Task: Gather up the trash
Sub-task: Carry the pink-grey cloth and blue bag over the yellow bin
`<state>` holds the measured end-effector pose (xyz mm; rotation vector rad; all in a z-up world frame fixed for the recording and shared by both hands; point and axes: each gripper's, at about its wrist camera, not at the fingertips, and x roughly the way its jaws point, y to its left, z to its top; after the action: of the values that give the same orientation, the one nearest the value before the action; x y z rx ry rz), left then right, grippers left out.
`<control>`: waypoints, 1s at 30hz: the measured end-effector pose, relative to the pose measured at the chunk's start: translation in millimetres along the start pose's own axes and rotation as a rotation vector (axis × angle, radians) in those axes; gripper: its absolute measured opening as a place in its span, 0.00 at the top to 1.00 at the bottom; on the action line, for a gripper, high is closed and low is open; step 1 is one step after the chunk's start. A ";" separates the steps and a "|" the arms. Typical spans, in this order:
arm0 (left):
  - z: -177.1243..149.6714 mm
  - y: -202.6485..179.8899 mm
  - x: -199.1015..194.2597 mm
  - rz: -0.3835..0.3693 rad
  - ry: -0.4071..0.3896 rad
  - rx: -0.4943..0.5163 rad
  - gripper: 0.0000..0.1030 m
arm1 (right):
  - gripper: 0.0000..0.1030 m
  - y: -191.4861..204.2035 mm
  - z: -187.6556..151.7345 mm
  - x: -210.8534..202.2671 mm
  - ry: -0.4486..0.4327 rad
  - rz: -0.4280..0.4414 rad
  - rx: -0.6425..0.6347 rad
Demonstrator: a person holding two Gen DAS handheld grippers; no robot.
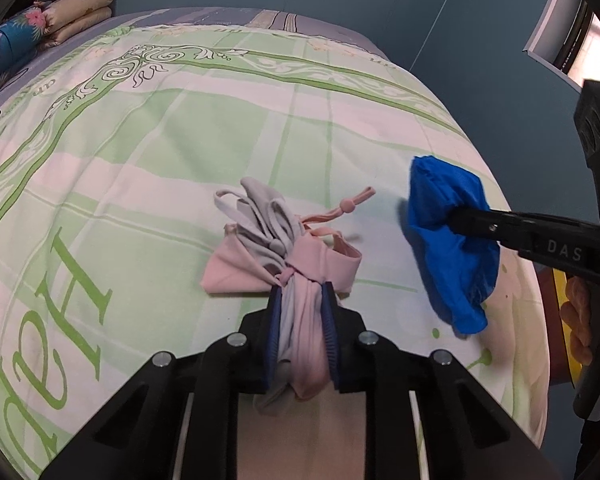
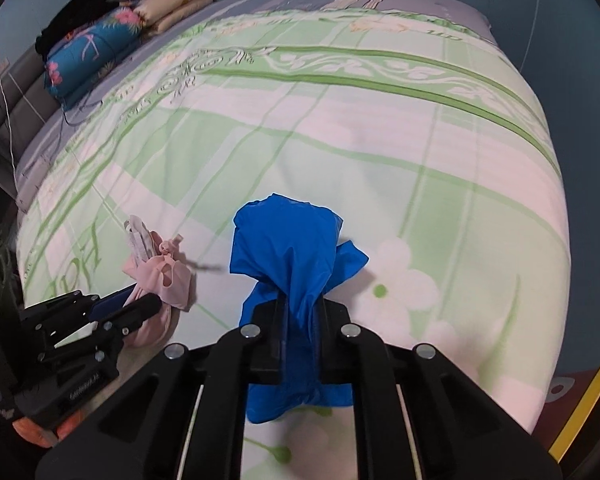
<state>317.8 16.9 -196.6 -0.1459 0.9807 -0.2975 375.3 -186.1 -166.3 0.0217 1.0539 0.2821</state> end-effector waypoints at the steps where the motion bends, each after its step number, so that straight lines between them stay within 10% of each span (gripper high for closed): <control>1: -0.1 -1.0 -3.2 -0.001 -0.005 0.004 0.82 | 0.92 -3.5 -3.1 -6.7 -0.012 0.005 0.004; 14: 2.2 -42.1 -67.8 -0.057 -0.116 0.031 0.83 | 0.92 -41.4 -64.8 -108.8 -0.193 0.057 0.060; 30: -5.5 -198.0 -158.4 -0.176 -0.292 0.285 0.82 | 0.92 -131.8 -163.7 -229.2 -0.423 -0.025 0.249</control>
<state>194.8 -121.6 -23.3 -0.0140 0.6284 -0.5575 157.7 -387.2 -72.0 0.2810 0.6620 0.1140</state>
